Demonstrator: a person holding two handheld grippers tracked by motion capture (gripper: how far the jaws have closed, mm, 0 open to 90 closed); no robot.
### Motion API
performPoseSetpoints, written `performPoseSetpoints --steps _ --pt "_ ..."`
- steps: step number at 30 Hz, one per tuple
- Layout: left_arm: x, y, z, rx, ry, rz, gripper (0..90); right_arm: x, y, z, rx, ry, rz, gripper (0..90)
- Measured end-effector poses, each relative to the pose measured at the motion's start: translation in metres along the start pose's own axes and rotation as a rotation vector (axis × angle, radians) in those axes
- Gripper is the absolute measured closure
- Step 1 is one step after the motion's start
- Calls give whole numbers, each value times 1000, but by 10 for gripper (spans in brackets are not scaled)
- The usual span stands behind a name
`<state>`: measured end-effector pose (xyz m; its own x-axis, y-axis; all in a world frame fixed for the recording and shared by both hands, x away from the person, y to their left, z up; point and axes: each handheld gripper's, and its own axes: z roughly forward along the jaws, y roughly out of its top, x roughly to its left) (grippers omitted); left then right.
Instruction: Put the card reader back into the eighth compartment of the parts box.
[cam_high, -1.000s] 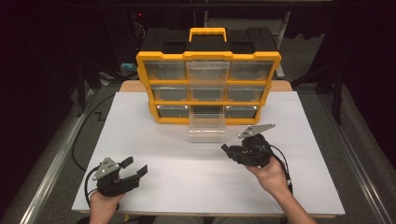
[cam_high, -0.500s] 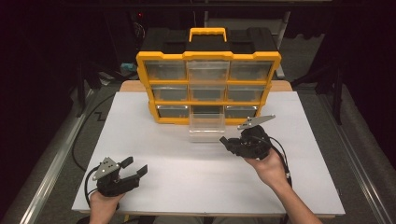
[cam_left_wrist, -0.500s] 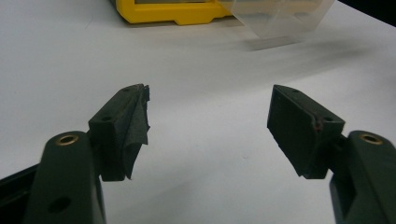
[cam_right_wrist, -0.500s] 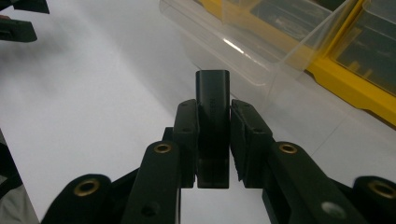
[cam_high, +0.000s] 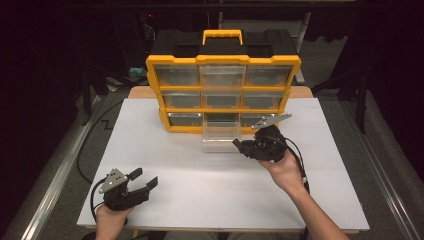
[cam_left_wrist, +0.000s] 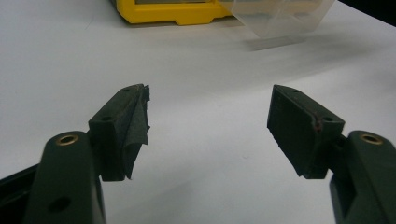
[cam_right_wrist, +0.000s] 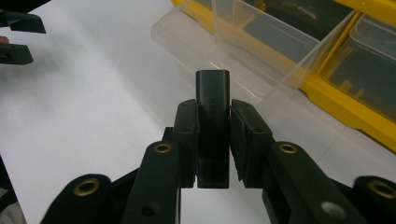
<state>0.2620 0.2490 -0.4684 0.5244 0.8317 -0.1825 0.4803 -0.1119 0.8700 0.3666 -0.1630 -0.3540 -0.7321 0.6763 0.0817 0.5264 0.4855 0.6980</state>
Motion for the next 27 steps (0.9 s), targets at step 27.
performPoseSetpoints --steps 27 --pt "0 0 0 1 -2 2 300 -5 40 23 8 -18 -3 735"
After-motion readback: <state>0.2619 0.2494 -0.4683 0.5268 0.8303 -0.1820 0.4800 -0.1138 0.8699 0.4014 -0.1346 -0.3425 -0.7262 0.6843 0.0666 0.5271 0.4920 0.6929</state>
